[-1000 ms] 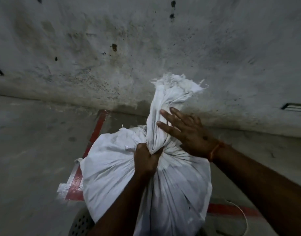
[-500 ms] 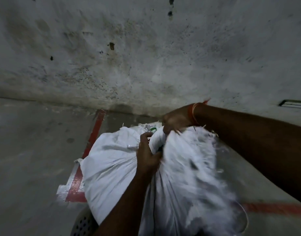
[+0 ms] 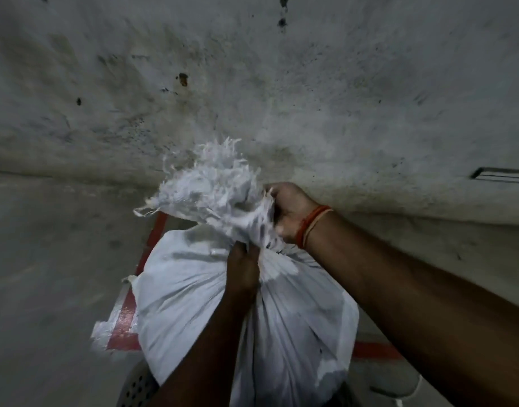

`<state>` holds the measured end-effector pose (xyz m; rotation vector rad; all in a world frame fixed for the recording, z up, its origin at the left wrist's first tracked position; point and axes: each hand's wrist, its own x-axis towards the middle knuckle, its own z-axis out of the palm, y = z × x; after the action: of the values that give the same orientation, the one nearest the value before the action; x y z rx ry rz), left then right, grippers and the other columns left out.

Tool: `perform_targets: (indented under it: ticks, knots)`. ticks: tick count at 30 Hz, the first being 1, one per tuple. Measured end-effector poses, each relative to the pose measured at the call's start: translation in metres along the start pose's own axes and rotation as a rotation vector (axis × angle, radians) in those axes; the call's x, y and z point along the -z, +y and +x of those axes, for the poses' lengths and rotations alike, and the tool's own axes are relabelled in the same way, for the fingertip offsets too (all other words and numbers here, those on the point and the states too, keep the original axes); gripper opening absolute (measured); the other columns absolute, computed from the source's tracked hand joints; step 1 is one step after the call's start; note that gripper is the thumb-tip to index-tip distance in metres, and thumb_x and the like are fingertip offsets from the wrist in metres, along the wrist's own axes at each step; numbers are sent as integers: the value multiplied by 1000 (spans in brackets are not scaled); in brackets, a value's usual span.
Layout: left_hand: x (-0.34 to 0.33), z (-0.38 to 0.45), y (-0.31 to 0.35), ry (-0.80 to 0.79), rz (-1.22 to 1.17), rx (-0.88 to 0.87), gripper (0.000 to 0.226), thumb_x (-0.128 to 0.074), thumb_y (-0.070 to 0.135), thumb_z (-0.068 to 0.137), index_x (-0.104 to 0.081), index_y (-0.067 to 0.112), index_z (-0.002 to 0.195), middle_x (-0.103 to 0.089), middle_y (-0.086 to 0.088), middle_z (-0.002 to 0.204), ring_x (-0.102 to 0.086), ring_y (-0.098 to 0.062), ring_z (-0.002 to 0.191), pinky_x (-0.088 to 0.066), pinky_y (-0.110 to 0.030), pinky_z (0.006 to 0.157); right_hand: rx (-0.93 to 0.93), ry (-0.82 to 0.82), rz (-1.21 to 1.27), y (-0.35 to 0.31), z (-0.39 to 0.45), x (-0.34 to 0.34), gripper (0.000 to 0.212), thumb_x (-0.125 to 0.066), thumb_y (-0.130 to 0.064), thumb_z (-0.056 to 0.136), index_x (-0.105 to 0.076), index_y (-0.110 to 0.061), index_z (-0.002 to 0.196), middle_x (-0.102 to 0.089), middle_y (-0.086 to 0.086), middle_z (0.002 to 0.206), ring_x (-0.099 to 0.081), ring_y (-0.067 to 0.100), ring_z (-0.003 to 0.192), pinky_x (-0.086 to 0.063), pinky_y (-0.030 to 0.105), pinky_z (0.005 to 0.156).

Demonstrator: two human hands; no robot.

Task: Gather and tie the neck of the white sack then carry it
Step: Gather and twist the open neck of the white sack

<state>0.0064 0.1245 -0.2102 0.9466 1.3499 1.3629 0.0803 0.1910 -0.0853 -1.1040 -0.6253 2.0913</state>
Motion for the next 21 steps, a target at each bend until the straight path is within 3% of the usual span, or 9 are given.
perform_targets:
  ticks: [3,5,8,10,12,14,16,18,21]
  knots:
    - [-1,-2,15,2,-33,62,28,-55,28,101,-69,4,110,-70,-20,116,-64,-24,109,-47,-49,105,248,67,-191,-2,-10,4,37,-46,-17,94,-56,-9,128,-64,12,97,-60,46,114,-51,40,76]
    - [0,-2,14,-2,-39,77,31,-54,24,102,-68,-1,114,-72,-16,113,-65,-26,110,-52,-33,100,451,49,-651,-5,-26,16,66,-52,-19,96,-24,-26,154,-63,4,122,-59,25,113,-46,28,80]
    - [0,-3,19,-13,-33,126,42,-51,38,102,-68,2,115,-72,-10,111,-67,-25,107,-55,-19,89,733,-50,-1342,-9,-55,34,91,-62,-28,92,1,-32,158,-41,-1,152,-54,-8,106,-42,7,86]
    - [1,-1,18,-55,-35,162,54,-50,55,97,-69,9,116,-73,-8,115,-68,-23,111,-54,-37,100,918,-95,-1431,-12,-67,35,95,-62,-30,90,3,-24,159,-39,5,158,-58,-4,117,-48,20,96]
    - [1,0,20,-26,-49,118,55,-49,55,98,-71,6,114,-73,-10,116,-67,-19,113,-50,-39,103,1065,-104,-1671,-17,-66,35,99,-63,-28,84,1,-17,159,-26,6,165,-35,16,148,-38,45,113]
    - [2,2,17,-60,-55,117,66,-52,66,90,-73,5,106,-75,-10,112,-68,-21,112,-50,-44,104,990,-120,-2080,-24,-56,37,109,-62,-24,73,5,-25,159,-1,0,169,-5,24,156,-23,61,118]
    - [2,2,10,-106,-54,119,72,-54,74,82,-74,10,108,-77,-5,111,-69,-20,112,-48,-48,106,746,-150,-2471,-21,-38,41,110,-65,-22,73,4,-41,157,10,-2,169,4,29,156,-18,61,115]
    - [4,3,3,-160,-48,150,74,-58,77,78,-74,13,111,-76,-6,113,-68,-23,113,-47,-52,106,652,-185,-2645,-16,-22,41,89,-70,-26,80,-22,-43,153,-14,3,168,-16,34,151,-26,57,107]
    - [5,4,8,-246,9,176,79,-52,76,77,-64,12,123,-68,-15,123,-63,-33,119,-45,-57,107,634,-192,-2712,-15,-10,28,47,-70,-24,75,-61,-31,120,-62,-4,120,-43,25,124,-32,48,90]
